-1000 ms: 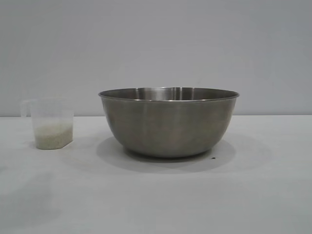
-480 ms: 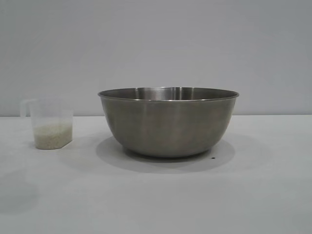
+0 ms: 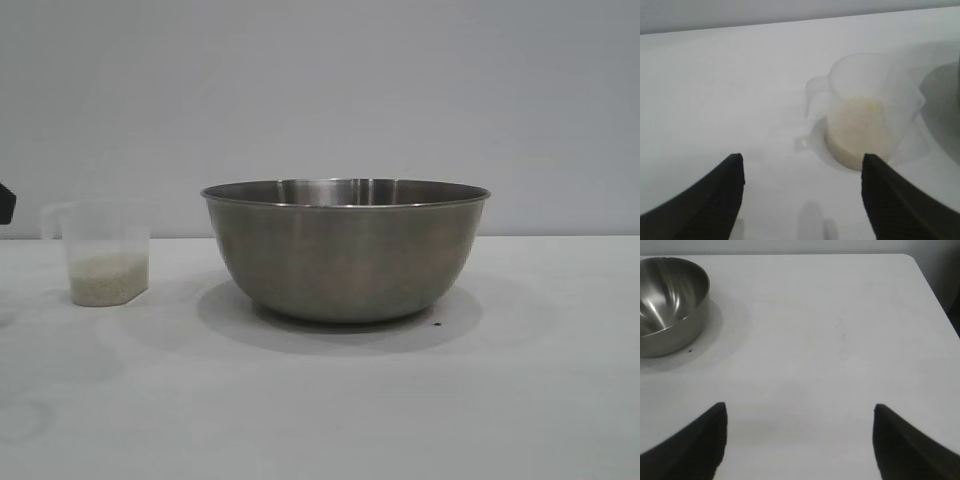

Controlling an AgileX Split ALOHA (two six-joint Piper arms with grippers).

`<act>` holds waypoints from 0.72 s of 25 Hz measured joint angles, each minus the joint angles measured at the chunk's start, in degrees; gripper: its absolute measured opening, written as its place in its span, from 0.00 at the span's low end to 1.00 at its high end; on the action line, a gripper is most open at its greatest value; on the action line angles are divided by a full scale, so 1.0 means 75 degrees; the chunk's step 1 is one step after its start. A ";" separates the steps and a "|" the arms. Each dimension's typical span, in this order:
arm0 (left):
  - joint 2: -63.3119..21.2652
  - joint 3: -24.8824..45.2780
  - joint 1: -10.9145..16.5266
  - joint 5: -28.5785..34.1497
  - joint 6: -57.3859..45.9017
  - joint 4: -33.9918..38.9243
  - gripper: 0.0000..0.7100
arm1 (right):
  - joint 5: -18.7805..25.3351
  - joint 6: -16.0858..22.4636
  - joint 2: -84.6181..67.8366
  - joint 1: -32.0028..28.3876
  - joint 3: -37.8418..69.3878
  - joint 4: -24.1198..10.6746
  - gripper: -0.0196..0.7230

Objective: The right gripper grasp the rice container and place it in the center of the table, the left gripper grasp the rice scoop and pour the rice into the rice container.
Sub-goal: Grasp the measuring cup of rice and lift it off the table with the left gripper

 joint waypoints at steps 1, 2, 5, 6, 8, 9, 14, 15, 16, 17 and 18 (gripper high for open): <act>0.0073 -0.0099 0.0000 0.0000 0.0000 0.0000 0.51 | 0.0000 0.0000 0.0000 0.0000 0.0000 0.0000 0.72; 0.0138 -0.0180 0.0000 0.0000 0.0032 0.0000 0.45 | 0.0000 0.0000 0.0000 0.0000 0.0000 0.0000 0.72; 0.0284 -0.0307 0.0000 0.0000 0.0048 0.0000 0.31 | 0.0000 0.0000 0.0000 0.0000 0.0000 0.0000 0.72; 0.0317 -0.0325 0.0000 0.0000 0.0048 0.0000 0.33 | 0.0000 0.0000 0.0000 0.0000 0.0000 0.0000 0.72; 0.0329 -0.0342 0.0000 0.0000 0.0048 0.0000 0.33 | 0.0000 0.0000 0.0000 0.0000 0.0000 0.0000 0.72; 0.0329 -0.0342 0.0000 0.0000 0.0048 0.0000 0.33 | 0.0000 0.0000 0.0000 0.0000 0.0000 0.0000 0.72; 0.0348 -0.0411 0.0000 0.0000 0.0101 0.0000 0.33 | 0.0000 0.0000 0.0000 0.0000 0.0000 0.0000 0.72; 0.0380 -0.0493 0.0000 0.0000 0.0101 0.0000 0.33 | 0.0000 0.0000 0.0000 0.0000 0.0000 0.0000 0.72; 0.0429 -0.0574 0.0000 0.0000 0.0101 0.0000 0.33 | 0.0000 0.0000 0.0000 0.0000 0.0000 0.0000 0.72; 0.0509 -0.0642 0.0000 0.0000 0.0101 0.0000 0.33 | 0.0000 0.0000 0.0000 0.0000 0.0000 0.0000 0.72; 0.0596 -0.0709 0.0000 0.0000 0.0101 0.0000 0.33 | 0.0000 0.0000 0.0000 0.0000 0.0000 0.0000 0.72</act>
